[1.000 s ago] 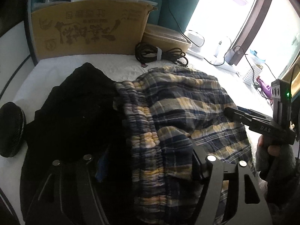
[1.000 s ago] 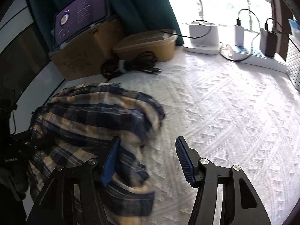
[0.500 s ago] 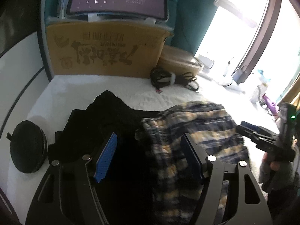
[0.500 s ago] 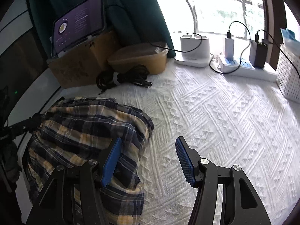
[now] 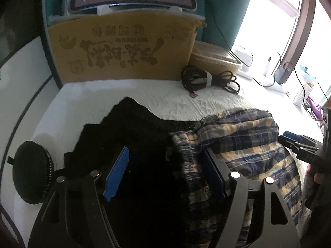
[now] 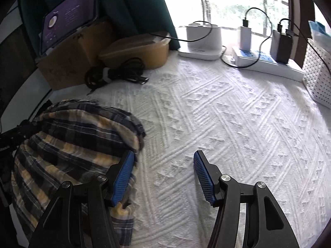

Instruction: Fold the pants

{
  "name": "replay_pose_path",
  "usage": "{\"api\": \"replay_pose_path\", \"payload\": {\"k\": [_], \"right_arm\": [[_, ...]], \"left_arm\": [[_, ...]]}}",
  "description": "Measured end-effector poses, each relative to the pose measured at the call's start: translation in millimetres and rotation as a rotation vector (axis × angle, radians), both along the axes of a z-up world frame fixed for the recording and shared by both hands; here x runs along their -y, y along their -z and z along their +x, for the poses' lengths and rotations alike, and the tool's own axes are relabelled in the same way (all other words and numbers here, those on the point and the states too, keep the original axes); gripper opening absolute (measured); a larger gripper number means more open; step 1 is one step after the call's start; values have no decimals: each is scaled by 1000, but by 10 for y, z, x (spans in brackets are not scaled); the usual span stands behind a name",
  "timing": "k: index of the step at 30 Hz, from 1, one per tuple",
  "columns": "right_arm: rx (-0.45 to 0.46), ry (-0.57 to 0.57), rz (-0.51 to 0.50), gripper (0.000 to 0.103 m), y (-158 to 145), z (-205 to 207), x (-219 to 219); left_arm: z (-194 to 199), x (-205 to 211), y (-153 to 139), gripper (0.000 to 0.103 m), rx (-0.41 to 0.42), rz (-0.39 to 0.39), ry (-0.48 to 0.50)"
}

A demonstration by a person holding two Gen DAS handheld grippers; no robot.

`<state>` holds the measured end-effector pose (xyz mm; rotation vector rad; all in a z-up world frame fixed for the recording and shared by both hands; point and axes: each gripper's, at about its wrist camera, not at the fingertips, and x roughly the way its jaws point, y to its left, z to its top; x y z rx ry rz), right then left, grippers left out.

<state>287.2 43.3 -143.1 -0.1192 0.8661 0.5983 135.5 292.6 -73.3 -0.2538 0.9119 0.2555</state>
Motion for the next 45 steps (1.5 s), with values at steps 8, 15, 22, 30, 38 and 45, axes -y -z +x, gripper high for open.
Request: {"api": "replay_pose_path", "payload": {"k": [8, 15, 22, 30, 38, 45], "right_arm": [[12, 26, 10, 61, -119, -146, 105], [47, -6, 22, 63, -240, -455, 73], [44, -28, 9, 63, -185, -699, 119], [14, -50, -4, 63, -14, -865, 200], [9, -37, -5, 63, 28, -951, 349], [31, -6, 13, 63, -72, -1027, 561]], "left_arm": [[-195, 190, -360, 73, 121, -15, -3], [-303, 426, -382, 73, 119, -34, 63], [-433, 624, -252, 73, 98, -65, 87], [-511, 581, 78, 73, 16, -85, 29], [-653, 691, -5, 73, 15, -8, 13], [-861, 864, -153, 73, 70, 49, -5]]}}
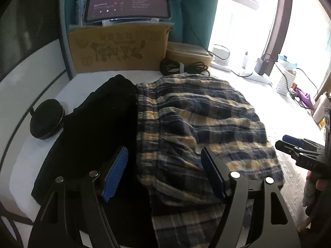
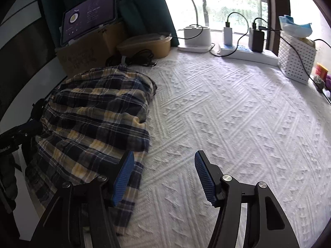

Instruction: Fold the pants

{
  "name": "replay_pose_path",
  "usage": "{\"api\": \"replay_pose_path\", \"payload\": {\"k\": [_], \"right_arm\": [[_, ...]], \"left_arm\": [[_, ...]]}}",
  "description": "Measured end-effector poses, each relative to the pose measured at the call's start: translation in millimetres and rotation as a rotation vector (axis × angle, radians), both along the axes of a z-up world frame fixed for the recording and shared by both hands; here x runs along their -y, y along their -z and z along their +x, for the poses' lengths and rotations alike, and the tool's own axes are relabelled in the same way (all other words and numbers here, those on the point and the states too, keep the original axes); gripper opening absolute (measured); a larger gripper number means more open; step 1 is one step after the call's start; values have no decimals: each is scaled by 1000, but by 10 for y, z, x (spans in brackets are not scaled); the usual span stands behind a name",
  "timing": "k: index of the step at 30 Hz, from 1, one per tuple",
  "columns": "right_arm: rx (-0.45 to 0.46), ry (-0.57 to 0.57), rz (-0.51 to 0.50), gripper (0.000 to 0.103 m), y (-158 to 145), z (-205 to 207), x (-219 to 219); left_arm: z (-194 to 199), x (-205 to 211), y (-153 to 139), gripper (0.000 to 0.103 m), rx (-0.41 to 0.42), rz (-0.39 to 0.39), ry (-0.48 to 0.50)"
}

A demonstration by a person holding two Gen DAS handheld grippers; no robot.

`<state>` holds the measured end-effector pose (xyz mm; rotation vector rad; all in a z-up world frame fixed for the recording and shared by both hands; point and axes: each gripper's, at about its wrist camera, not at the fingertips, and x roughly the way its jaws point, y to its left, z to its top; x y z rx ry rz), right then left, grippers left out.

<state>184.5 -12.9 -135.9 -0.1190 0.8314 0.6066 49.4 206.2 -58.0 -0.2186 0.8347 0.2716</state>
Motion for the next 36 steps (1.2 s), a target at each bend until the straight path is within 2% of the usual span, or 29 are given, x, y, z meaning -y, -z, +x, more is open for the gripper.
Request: {"api": "replay_pose_path", "payload": {"k": [17, 36], "right_arm": [[71, 50, 44, 63, -210, -489, 593], [164, 132, 89, 63, -477, -997, 1216]], "left_arm": [[-251, 691, -220, 73, 63, 6, 89], [-344, 1348, -542, 73, 148, 37, 229]]}}
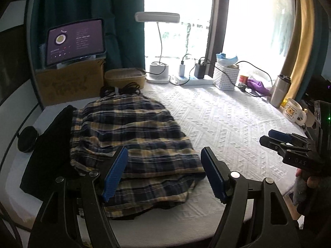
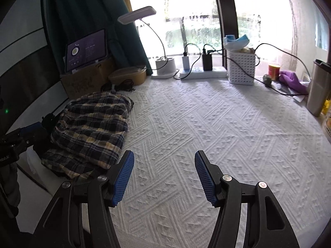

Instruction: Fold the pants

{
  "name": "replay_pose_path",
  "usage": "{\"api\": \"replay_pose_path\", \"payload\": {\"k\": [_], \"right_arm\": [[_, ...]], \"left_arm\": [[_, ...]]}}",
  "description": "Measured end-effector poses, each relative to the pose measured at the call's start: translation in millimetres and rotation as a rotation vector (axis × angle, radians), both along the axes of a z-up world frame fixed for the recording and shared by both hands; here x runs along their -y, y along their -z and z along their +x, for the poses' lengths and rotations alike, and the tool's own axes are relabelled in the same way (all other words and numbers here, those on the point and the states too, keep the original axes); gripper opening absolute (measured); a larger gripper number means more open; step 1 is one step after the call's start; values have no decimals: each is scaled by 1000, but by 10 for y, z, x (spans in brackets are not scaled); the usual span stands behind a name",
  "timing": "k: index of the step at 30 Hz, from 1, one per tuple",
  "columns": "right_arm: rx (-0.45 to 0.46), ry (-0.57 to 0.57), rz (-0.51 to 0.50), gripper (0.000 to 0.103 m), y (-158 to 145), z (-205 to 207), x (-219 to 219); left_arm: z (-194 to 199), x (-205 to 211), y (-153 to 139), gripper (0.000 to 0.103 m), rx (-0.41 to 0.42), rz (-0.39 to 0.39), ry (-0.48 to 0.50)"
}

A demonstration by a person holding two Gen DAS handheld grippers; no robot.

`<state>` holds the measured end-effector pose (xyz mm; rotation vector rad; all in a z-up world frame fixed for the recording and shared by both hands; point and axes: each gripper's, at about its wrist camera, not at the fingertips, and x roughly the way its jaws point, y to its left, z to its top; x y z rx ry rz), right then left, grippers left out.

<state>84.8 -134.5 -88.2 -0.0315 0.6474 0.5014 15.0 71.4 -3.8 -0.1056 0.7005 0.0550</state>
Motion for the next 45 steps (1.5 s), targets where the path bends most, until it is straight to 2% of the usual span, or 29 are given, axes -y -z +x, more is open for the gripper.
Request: {"api": "replay_pose_path", "payload": {"k": [17, 29, 37, 39, 41, 45], "right_arm": [[116, 56, -21, 63, -357, -397, 242], [190, 71, -11, 63, -629, -642, 364], [232, 84, -9, 64, -811, -794, 407], [247, 85, -8, 69, -866, -836, 411], [266, 81, 3, 84, -924, -893, 422], [296, 83, 16, 87, -1028, -1000, 451]], "left_arm": [[-145, 299, -309, 73, 90, 11, 67], [-294, 381, -511, 73, 166, 45, 68], [-437, 393, -708, 73, 233, 29, 57], [-474, 382, -754, 73, 253, 24, 48], [-509, 374, -787, 74, 263, 21, 41], [-592, 355, -861, 79, 295, 11, 32]]}}
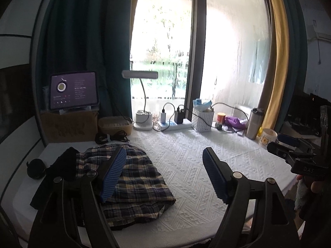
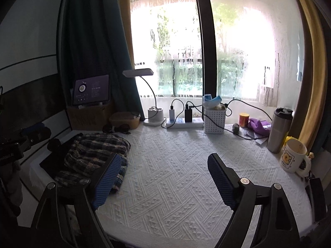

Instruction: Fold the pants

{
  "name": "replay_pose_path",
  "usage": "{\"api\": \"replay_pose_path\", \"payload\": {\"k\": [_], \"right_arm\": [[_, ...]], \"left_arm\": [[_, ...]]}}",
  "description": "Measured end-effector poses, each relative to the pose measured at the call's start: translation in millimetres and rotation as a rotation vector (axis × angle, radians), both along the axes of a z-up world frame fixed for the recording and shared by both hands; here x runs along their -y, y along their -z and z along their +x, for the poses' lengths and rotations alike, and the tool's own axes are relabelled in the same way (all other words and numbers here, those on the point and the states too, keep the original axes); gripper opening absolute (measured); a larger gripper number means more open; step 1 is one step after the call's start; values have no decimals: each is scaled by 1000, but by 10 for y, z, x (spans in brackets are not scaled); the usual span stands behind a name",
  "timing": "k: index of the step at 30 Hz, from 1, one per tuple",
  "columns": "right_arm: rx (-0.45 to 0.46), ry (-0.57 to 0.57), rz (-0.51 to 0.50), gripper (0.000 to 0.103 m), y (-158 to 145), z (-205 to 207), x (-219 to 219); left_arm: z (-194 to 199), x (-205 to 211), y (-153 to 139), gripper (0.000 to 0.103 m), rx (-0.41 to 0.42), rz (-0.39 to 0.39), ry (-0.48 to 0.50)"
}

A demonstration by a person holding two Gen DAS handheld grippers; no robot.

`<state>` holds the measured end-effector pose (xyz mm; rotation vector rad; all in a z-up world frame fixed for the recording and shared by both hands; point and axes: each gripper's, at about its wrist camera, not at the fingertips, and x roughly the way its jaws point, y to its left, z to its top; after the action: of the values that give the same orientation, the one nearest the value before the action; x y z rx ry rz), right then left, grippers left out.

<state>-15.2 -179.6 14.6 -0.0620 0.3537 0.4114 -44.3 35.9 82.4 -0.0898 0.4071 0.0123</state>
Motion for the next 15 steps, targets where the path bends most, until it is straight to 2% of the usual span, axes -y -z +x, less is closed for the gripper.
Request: {"api": "replay_pose_path", "payload": {"k": [2, 4, 10, 15], "right_arm": [[17, 5, 1, 89, -47, -56, 19], [29, 12, 2, 91, -87, -95, 31], [72, 40, 13, 99, -209, -240, 74], [104, 96, -8, 103, -270, -317, 57]], "left_arm": [[-38, -8, -31, 91, 16, 1, -6], [-80, -20, -66, 97, 39, 4, -18], [-153, -49, -135, 102, 70, 12, -36], [-216, -76, -161, 102, 88, 35, -110]]}}
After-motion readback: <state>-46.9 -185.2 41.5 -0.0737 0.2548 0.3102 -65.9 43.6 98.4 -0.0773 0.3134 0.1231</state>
